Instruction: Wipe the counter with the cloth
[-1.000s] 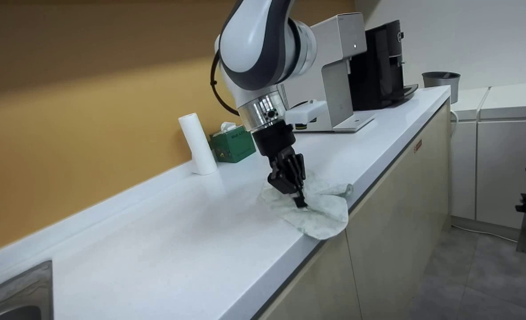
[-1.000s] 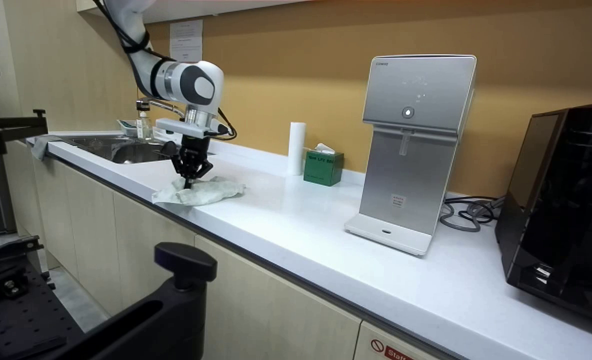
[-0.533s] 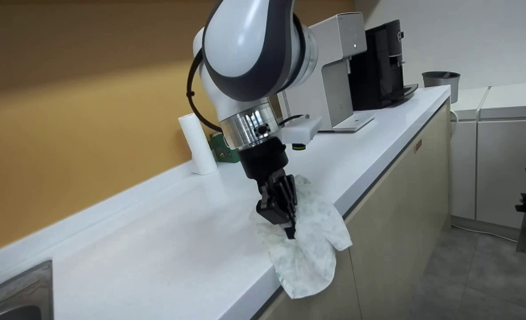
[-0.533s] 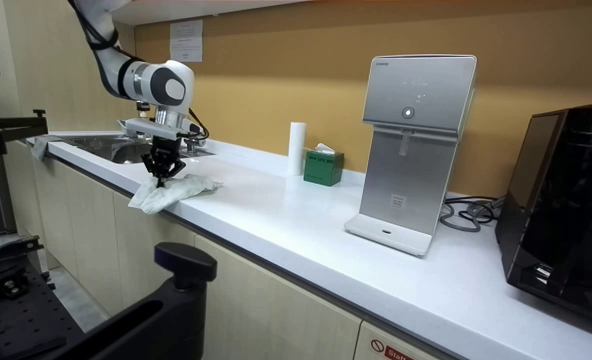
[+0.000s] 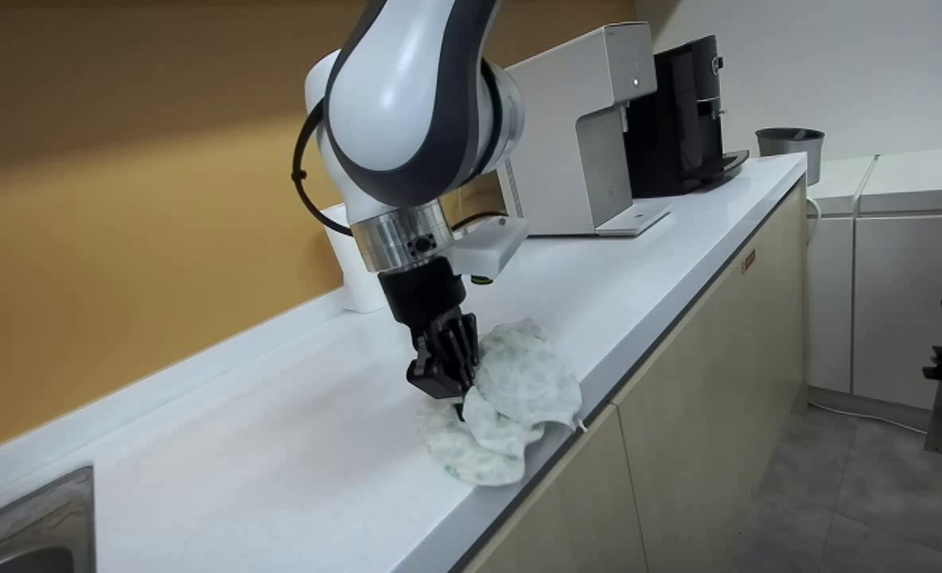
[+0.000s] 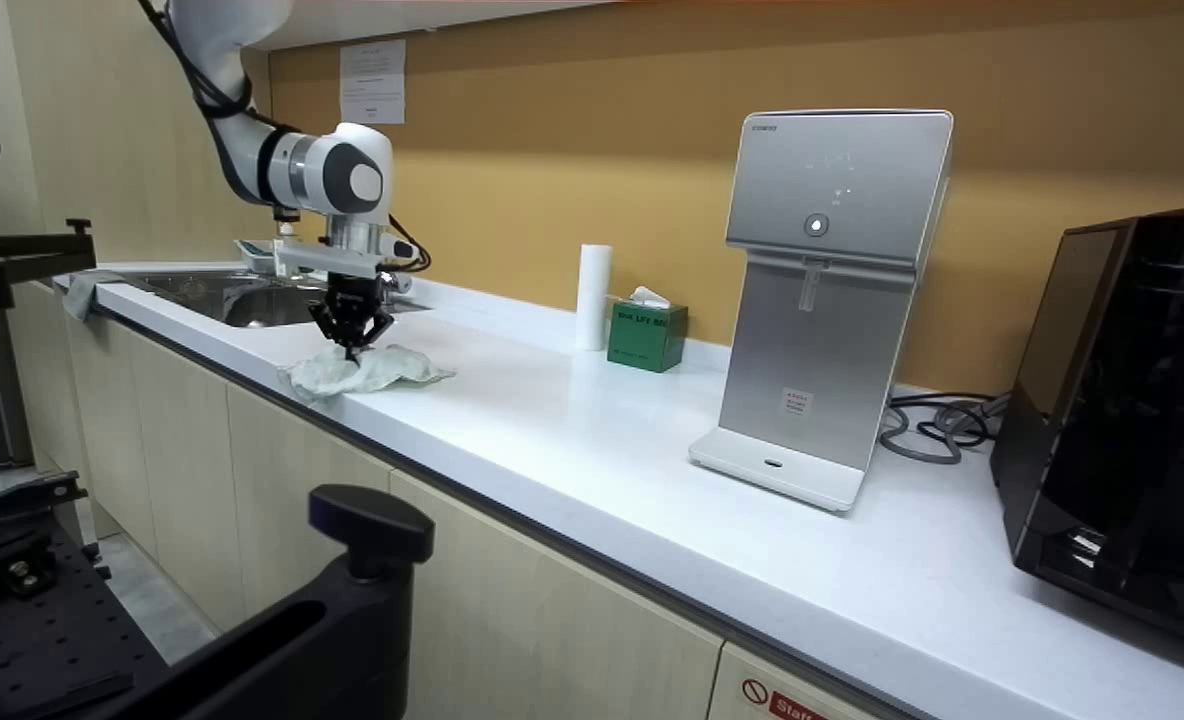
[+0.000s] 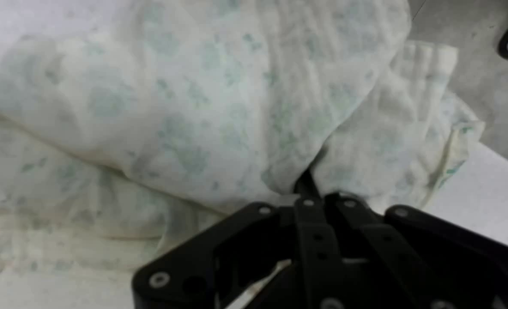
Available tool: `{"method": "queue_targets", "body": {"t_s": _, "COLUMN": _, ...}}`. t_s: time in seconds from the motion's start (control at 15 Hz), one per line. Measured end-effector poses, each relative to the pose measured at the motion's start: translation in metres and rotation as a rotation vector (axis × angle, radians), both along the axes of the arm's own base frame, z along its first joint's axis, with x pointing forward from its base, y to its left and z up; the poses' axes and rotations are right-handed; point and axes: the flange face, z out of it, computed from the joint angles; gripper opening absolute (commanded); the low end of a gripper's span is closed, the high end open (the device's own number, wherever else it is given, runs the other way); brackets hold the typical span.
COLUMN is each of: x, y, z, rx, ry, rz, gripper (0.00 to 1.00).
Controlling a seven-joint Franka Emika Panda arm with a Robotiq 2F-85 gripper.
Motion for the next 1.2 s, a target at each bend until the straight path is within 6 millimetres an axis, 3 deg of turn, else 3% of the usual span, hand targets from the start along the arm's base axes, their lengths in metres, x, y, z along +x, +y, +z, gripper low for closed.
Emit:
{"method": "queue_targets", "body": {"t_s": 0.2, "x": 0.027, "y": 0.0, "z": 0.0, "rx": -0.017, "ry": -0.024, "rz": -0.02, "gripper": 0.01}}
{"method": "queue_targets", "body": {"t_s": 0.47, "x": 0.063, "y": -0.019, "z": 0.001, "rx": -0.037, "ry": -0.041, "rz": -0.07, "gripper": 0.04}}
{"method": "queue_targets", "body": {"t_s": 1.0, "x": 0.062, "y": -0.017, "z": 0.001, "rx": -0.035, "ry": -0.044, "rz": -0.067, "gripper": 0.01}}
{"method": "queue_targets", "body": {"t_s": 1.2, "x": 0.069, "y": -0.023, "z": 0.001, "rx": -0.03, "ry": -0.088, "rz": -0.162, "gripper": 0.01}}
